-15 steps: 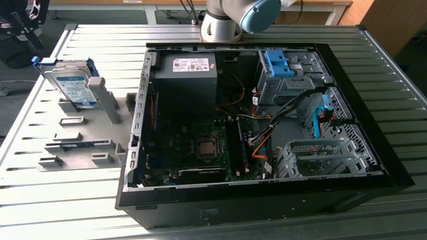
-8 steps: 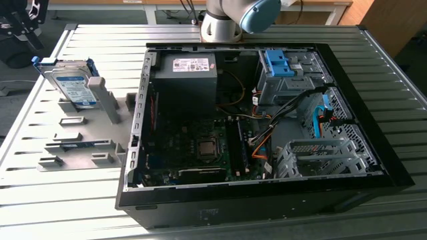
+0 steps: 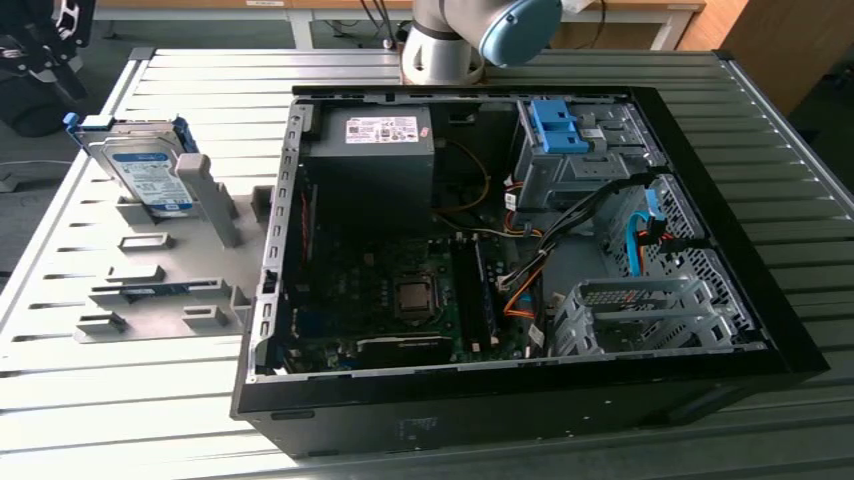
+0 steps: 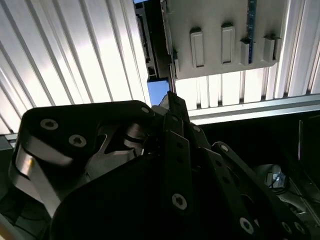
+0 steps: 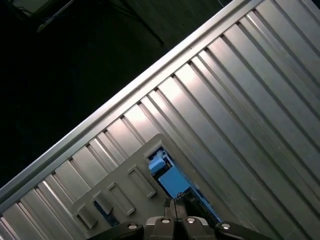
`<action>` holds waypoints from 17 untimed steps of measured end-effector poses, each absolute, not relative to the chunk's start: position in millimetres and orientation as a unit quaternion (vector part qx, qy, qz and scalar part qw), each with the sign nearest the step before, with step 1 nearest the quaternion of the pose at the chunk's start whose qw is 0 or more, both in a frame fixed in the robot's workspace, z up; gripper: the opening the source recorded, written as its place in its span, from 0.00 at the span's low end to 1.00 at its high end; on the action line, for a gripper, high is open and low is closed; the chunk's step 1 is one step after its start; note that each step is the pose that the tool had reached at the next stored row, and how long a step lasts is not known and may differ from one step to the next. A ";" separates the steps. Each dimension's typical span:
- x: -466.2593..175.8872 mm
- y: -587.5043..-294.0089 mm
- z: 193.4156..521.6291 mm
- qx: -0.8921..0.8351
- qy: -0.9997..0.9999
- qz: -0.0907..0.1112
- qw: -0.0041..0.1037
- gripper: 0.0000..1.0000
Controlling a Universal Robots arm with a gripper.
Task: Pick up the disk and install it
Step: 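Pick up the disk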
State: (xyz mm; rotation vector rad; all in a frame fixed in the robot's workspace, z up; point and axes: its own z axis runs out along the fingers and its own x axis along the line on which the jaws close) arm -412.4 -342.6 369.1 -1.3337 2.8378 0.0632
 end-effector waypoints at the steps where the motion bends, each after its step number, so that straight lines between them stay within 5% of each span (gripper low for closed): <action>1: -412.4 -342.6 368.9 -0.433 0.901 0.020 0.002 0.11; 17: -412.4 -342.6 364.0 -0.559 0.829 0.020 0.000 0.11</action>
